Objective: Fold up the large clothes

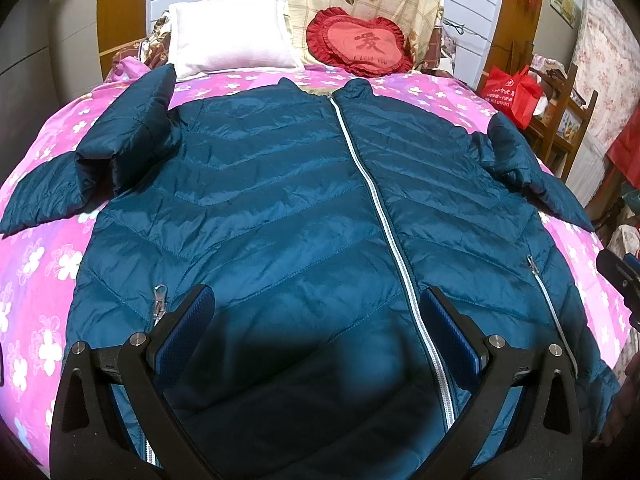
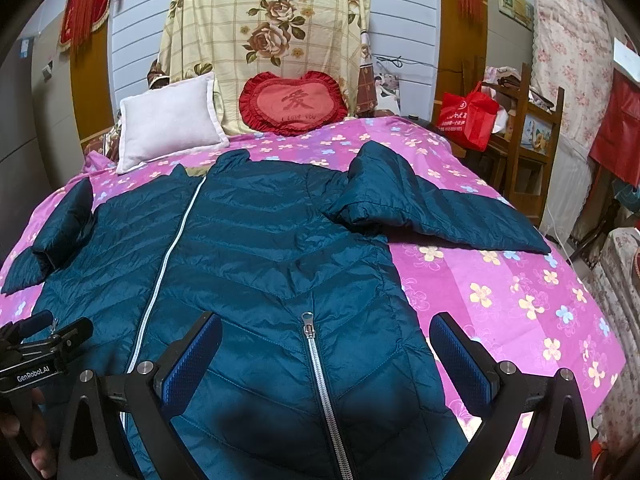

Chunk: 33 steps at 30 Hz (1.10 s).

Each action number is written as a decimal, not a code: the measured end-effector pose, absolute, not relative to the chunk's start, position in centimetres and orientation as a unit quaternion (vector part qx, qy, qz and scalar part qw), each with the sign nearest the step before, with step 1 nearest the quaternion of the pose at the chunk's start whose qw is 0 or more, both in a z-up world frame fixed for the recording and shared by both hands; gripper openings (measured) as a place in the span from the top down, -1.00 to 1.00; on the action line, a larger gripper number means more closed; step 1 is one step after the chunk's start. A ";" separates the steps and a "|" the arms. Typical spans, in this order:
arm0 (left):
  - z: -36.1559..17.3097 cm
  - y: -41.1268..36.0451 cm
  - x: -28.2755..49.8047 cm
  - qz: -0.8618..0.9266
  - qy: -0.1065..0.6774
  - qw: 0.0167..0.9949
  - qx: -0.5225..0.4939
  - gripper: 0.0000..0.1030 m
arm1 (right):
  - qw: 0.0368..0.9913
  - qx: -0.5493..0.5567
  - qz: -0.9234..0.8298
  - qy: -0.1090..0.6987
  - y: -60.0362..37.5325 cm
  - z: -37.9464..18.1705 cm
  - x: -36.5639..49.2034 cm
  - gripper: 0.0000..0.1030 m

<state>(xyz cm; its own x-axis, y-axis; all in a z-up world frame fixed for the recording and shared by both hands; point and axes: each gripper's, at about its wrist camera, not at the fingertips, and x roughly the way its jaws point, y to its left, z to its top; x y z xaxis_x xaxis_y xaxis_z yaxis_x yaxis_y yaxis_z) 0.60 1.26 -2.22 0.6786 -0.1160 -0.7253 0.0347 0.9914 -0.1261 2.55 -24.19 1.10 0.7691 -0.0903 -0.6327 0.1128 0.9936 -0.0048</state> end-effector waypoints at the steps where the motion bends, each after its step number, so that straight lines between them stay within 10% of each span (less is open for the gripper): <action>1: -2.2 1.3 0.6 -0.040 0.398 0.915 -0.050 -0.99 | 0.940 0.016 -0.054 0.336 -24.3 1.1 2.5 -0.99; 33: -2.4 2.5 1.0 0.005 0.400 0.916 -0.046 -0.99 | 0.939 -0.002 0.011 0.345 -20.4 -0.5 2.7 -0.99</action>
